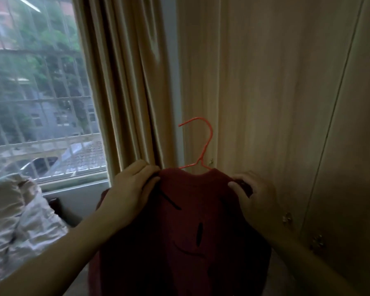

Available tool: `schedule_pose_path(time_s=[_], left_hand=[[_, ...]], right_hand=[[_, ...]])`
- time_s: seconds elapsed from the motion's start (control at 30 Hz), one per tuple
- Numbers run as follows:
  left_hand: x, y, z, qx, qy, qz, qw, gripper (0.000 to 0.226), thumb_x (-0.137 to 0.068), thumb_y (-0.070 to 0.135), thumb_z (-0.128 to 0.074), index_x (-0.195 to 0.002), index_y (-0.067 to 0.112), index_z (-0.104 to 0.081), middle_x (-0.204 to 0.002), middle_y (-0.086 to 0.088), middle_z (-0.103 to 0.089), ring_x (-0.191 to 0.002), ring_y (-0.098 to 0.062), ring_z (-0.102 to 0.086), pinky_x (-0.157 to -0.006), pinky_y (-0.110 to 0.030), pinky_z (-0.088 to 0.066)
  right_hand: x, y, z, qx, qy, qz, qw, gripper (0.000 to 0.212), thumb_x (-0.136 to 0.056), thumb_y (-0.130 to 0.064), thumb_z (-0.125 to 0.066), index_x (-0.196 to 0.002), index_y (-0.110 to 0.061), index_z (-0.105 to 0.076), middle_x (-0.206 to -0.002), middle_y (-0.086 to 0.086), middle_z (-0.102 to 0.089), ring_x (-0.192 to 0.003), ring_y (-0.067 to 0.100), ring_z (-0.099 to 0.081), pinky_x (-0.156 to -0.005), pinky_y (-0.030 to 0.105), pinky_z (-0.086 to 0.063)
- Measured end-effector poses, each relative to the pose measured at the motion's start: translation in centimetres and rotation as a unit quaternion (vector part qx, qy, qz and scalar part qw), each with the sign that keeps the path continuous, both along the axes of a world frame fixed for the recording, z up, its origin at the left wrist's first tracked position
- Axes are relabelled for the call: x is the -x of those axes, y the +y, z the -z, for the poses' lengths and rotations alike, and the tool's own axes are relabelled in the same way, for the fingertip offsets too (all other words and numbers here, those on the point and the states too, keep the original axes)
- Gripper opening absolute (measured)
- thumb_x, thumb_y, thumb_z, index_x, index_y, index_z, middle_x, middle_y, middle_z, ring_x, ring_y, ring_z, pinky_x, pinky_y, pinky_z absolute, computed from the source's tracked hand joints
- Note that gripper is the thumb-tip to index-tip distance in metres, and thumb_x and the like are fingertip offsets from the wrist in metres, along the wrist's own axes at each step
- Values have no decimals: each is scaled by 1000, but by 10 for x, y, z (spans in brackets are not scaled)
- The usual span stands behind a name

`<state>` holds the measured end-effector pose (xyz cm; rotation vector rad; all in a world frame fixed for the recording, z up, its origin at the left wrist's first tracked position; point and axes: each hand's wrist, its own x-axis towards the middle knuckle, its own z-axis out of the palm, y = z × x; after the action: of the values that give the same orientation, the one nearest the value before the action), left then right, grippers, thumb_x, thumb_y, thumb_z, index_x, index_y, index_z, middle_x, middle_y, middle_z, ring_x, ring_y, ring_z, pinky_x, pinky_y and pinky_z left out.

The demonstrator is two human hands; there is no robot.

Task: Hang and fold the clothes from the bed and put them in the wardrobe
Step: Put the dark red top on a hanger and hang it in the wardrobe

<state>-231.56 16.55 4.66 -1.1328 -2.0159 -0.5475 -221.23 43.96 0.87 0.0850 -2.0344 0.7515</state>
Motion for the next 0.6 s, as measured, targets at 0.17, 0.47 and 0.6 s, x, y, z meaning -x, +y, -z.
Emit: schedule_pose_path(time_s=[0.17,0.47,0.6], left_hand=[[67,19,13,-57,14,50,997,27,-97,22,-51,-102,2,-68,-91,-9,-65,-83,-21,-59,-77,-23,-42],[153,45,41,-34,-37,202,978,32,-96,33,-47,-101,7,-64,-91,-6,-62,-82,-20,-56,-75,-26,-39],[154,76,62,-26,-52,283,957,33,-93,37,-49,-98,8,-65,-88,-5,-61,-80,-14,-50,-72,-23,-38]], right_hand=[[17,8,2,-30,-42,89,995,11,-91,-17,-66,-101,-16,-72,-89,-18,-60,-86,-7,-55,-80,2,-37],[23,-20,9,-47,-71,258,962,9,-92,-11,-64,-99,-12,-71,-92,-8,-64,-86,1,-56,-81,3,-36],[-4,-31,24,-40,-103,336,935,8,-91,-10,-65,-98,-10,-71,-93,-6,-66,-87,1,-56,-82,2,-36]])
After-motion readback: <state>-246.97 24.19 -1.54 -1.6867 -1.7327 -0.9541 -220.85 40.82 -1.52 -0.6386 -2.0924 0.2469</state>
